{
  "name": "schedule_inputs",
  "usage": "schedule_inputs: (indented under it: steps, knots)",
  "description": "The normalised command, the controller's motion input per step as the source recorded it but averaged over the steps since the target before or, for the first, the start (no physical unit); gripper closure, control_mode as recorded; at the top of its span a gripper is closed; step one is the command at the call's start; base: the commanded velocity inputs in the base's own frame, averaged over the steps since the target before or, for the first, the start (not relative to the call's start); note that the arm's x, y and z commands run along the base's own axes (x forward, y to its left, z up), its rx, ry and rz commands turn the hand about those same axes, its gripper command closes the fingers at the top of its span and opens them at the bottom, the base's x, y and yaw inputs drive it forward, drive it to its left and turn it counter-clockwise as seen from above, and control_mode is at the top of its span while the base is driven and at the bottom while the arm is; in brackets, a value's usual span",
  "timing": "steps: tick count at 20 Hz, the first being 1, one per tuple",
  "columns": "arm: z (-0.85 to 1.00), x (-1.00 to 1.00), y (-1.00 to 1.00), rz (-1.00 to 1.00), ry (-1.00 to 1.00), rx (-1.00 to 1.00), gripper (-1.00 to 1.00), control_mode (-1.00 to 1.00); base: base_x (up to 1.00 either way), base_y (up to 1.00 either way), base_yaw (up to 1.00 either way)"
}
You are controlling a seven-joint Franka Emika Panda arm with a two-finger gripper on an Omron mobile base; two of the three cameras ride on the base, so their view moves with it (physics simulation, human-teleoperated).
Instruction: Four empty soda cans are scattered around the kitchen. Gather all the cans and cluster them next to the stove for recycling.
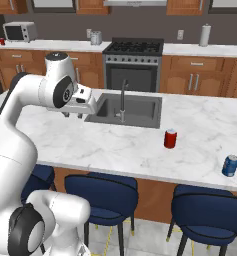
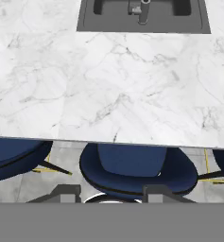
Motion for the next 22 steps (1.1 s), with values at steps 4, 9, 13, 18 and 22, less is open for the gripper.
schedule_inputs:
  steps: [4,9,13,18,22]
  knots:
    - [0.0,0.0,0.0,0.0,0.0,0.0,-1.0,1.0,0.0,0.0,0.0]
    - [0.0,0.0,0.0,0.0,0.0,0.0,-1.0,1.0,0.01,-0.32,0.0]
    - [0.0,0.0,0.0,0.0,0.0,0.0,-1.0,1.0,0.06,-0.63,0.0]
    - [0.0,0.0,0.0,0.0,0.0,0.0,-1.0,1.0,0.11,-0.57,0.0]
    - [0.0,0.0,0.0,0.0,0.0,0.0,-1.0,1.0,0.23,-0.49,-0.01]
